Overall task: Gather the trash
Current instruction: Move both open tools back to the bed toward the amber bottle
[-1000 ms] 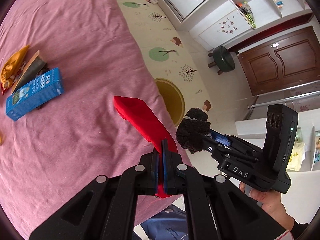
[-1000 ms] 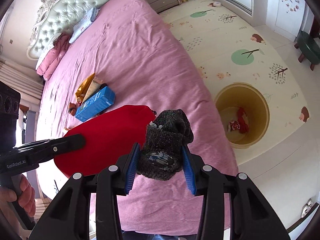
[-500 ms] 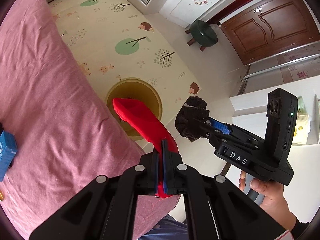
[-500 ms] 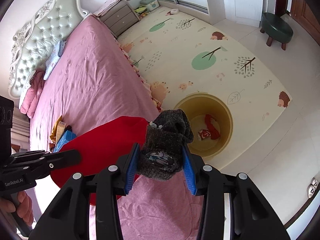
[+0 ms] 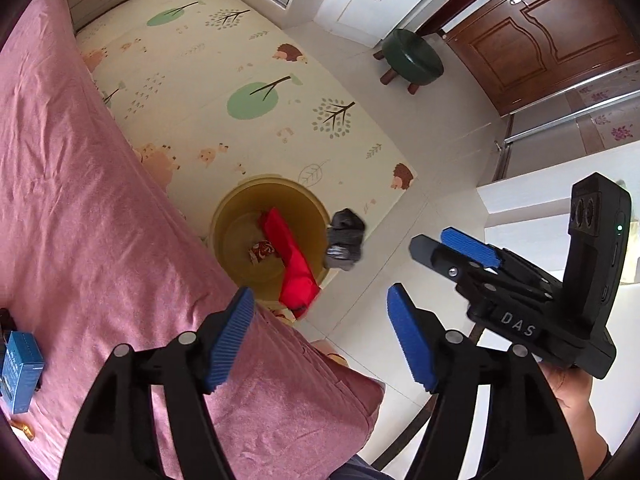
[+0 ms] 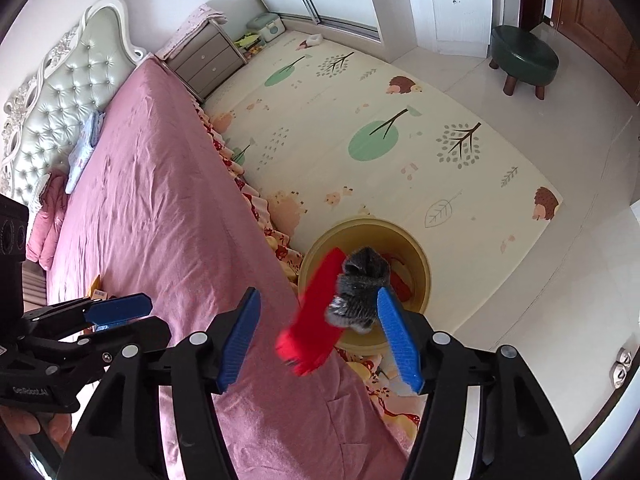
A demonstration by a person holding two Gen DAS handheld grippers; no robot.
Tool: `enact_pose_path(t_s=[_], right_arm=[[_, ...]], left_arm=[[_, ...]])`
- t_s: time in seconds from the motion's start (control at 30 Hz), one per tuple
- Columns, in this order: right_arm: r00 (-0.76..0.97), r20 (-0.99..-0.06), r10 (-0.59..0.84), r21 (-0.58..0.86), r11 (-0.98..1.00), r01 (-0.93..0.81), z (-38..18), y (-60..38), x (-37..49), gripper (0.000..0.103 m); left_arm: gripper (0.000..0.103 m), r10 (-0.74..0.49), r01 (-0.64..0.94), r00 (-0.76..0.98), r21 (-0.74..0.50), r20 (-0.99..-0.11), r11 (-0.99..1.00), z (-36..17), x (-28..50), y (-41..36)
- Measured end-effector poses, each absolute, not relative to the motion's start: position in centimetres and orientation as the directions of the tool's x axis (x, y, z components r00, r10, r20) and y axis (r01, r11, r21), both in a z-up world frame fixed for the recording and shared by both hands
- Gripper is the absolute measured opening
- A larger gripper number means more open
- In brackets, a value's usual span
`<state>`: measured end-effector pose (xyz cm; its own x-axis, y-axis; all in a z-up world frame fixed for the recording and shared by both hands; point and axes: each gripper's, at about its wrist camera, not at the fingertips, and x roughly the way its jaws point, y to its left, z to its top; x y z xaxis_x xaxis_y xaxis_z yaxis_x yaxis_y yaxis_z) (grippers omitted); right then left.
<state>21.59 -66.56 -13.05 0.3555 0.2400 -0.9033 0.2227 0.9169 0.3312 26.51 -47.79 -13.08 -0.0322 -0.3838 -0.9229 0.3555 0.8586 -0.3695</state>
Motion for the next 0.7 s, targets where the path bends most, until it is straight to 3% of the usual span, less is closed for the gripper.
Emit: enact_pose_path(t_s=[0.7], right_arm=[[0.321,-0.891,0.322,0.352,0.935,0.041,-10.1,-56.7,22.1,0.059]], left_arm=[[0.069,-0.373,0.25,0.043,-0.352,-0.927,0.902,-11.0,23.3,-38.1]])
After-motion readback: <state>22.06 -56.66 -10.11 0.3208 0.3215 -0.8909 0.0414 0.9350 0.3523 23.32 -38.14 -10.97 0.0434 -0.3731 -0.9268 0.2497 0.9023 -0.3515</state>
